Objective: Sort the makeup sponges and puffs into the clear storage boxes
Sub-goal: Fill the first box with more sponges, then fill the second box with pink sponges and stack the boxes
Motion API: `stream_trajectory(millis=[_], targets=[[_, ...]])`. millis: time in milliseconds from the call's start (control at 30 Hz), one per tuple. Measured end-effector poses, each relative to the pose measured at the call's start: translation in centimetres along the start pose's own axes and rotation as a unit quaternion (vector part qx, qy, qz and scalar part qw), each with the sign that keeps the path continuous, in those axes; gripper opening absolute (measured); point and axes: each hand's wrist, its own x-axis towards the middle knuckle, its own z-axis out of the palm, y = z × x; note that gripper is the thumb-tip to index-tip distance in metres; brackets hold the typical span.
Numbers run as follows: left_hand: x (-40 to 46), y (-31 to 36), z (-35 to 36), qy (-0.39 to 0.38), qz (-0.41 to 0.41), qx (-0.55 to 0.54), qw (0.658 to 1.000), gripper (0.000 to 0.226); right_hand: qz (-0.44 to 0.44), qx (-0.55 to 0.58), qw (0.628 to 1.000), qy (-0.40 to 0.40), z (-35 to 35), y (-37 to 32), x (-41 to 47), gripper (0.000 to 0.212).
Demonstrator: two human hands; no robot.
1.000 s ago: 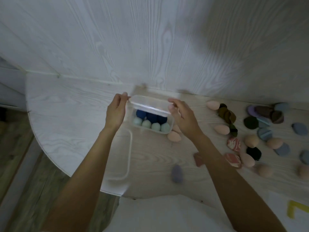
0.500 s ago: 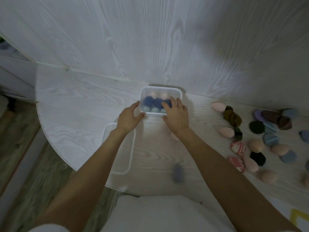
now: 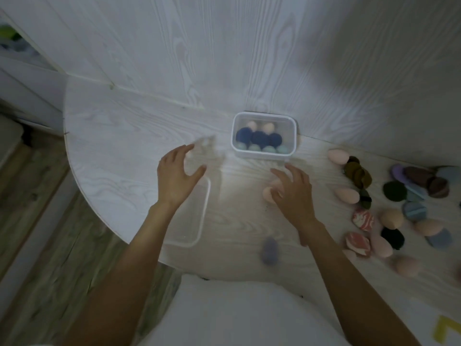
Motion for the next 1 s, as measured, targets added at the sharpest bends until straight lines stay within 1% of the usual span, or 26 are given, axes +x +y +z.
stream_trajectory(millis=[67,100,167,200,233,267,333,400,433,500,533,567,633,700,733,767,800,867,900,933,1000], targets=[[-2.0,-1.6,-0.6,-0.014,-0.048,0.027,0.998,0.073,0.014,-0.031,0.996,-0.085,1.4,0.5,-1.2,0.053],[-3.0,-2.1,-0.7,-0.028,-0.084,0.038,0.995,0.081,0.005,-0.032,0.994,-0.105,1.9,0.6,-1.6,0.056],[-5.0,-2.7,-0.9,-0.064,-0.172,0.051,0.982,0.095,0.006,-0.016,0.995,-0.099,2.2,0.8,-2.1,0.052],[-5.9,-2.7,-0.9,-0.079,-0.207,0.057,0.973,0.101,0.013,-0.009,0.996,-0.090,2.0,0.7,-2.3,0.050],[-6.7,-2.6,-0.8,-0.088,-0.225,0.065,0.968,0.105,0.018,-0.012,0.996,-0.086,1.6,0.5,-2.4,0.051],[-7.2,-2.4,-0.6,-0.093,-0.227,0.072,0.967,0.108,0.023,-0.025,0.996,-0.084,1.3,0.3,-2.5,0.053],[-7.8,-1.8,0.2,-0.109,-0.202,0.068,0.971,0.109,0.017,-0.037,0.997,-0.069,0.7,-0.2,-2.8,0.054],[-7.6,-0.7,1.2,-0.132,-0.175,0.041,0.975,0.103,-0.022,0.001,0.999,-0.041,0.2,-1.0,-3.1,0.051],[-7.5,0.0,1.8,-0.139,-0.166,0.017,0.976,0.096,-0.042,0.026,0.998,-0.036,0.1,-1.6,-3.3,0.050],[-6.9,1.4,2.7,-0.145,-0.154,-0.058,0.976,0.075,-0.052,0.089,0.992,-0.074,-0.1,-3.4,-3.9,0.051],[-6.5,1.7,3.0,-0.143,-0.154,-0.111,0.971,0.064,-0.042,0.116,0.987,-0.103,0.0,-4.2,-4.2,0.057],[-6.2,2.0,3.4,-0.139,-0.158,-0.163,0.964,0.059,-0.030,0.122,0.984,-0.128,0.1,-4.7,-4.3,0.064],[-5.9,1.8,3.7,-0.132,-0.201,-0.252,0.937,0.061,-0.021,0.112,0.982,-0.149,0.5,-5.0,-4.1,0.077],[-5.7,1.1,3.7,-0.139,-0.265,-0.331,0.895,0.061,-0.021,0.121,0.980,-0.157,0.4,-4.7,-3.7,0.083],[-5.7,0.7,3.8,-0.148,-0.284,-0.355,0.878,0.056,-0.016,0.131,0.978,-0.163,0.3,-4.6,-3.5,0.084],[-5.6,0.4,3.8,-0.146,-0.291,-0.358,0.875,0.051,-0.013,0.140,0.976,-0.167,0.3,-4.5,-3.4,0.084],[-5.6,0.1,3.9,-0.128,-0.289,-0.338,0.887,0.046,-0.012,0.146,0.975,-0.169,0.3,-4.4,-3.3,0.085],[-5.5,-0.2,4.1,-0.076,-0.271,-0.269,0.921,0.039,-0.009,0.149,0.975,-0.168,0.3,-4.6,-3.4,0.085],[-5.7,0.0,4.2,-0.065,-0.266,-0.258,0.927,0.036,-0.009,0.150,0.975,-0.162,0.3,-4.7,-3.4,0.084],[-6.0,0.2,4.1,-0.060,-0.266,-0.266,0.924,0.035,-0.013,0.148,0.977,-0.152,0.3,-4.7,-3.5,0.084],[-6.3,0.3,4.2,-0.058,-0.269,-0.271,0.922,0.033,-0.046,0.117,0.982,-0.138,0.1,-4.6,-4.0,0.085]])
